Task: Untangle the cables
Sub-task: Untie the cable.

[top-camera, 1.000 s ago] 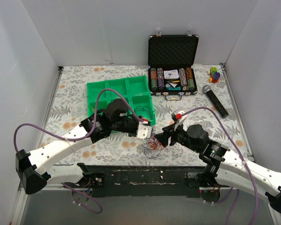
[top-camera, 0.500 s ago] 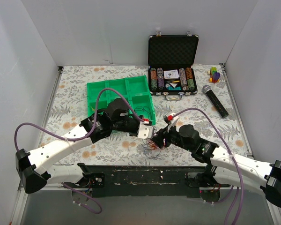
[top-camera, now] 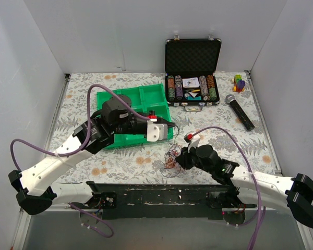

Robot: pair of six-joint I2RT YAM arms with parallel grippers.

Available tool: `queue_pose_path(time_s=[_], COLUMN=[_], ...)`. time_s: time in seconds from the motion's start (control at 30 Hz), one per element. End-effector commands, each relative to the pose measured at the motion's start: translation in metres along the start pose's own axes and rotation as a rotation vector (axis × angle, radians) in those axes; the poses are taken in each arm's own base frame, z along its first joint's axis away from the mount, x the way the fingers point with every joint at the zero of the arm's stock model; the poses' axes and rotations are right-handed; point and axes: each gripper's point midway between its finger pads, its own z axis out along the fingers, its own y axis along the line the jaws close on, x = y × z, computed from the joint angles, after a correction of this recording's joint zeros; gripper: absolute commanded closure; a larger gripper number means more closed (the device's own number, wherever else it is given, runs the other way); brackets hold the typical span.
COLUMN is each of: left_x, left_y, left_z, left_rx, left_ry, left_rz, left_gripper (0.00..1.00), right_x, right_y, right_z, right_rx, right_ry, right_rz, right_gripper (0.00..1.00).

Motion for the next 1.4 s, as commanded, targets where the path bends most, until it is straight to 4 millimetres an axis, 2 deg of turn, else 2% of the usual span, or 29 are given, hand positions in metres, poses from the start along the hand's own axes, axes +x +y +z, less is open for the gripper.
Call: queue_pose_path(time_s=[0.0,0.27,0.43,0.53,0.67,0.73,0.9,0.97,1.07,1.17,1.37], left_x=[-0.038,-0.109,-0.143,-0.148,-0.134,-0.12,-0.069,-0.038,-0.004,0.021,0.041], left_y=[0.031,0.105,0.153,0.161,0.154,0.149,0.136,0.126,0.119,0.115,0.111], left_z=[-0.014,-0.042,-0.067,-0.071,-0.066,-0.061,-0.048,-0.038,-0.033,-0.03,-0.02], left_rx=[-0.088,-0.362,-0.628,-0.679,-0.66,-0.643,-0.643,-0.645,-0.677,-0.717,-0.723], left_ry=[-0.042,-0.163,-0.207,-0.207,-0.184,-0.158,-0.064,-0.008,0.044,0.084,0.089], left_rz=[0.06,0.312,0.529,0.563,0.558,0.537,0.461,0.434,0.398,0.367,0.333], left_gripper=[1.0,1.0,1.0,1.0,1.0,1.0,1.0,1.0,1.0,1.0,1.0], right_x=[0.013,0.043,0.031,0.023,0.009,-0.002,-0.025,-0.031,-0.041,-0.053,-0.053], right_y=[-0.013,-0.042,-0.043,-0.042,-0.037,-0.034,-0.026,-0.023,-0.018,-0.014,-0.017], right_z=[-0.001,-0.011,-0.013,-0.015,-0.018,-0.021,-0.028,-0.03,-0.034,-0.038,-0.043], right_rx=[0.065,0.197,0.223,0.223,0.208,0.202,0.18,0.171,0.152,0.141,0.157], right_ry=[0.01,0.08,0.058,0.041,-0.001,-0.029,-0.091,-0.105,-0.126,-0.159,-0.154], right_rz=[0.04,0.07,0.072,0.069,0.076,0.08,0.084,0.086,0.088,0.091,0.088], right_gripper=[0.71,0.71,0.65,0.65,0.6,0.57,0.55,0.55,0.55,0.55,0.55])
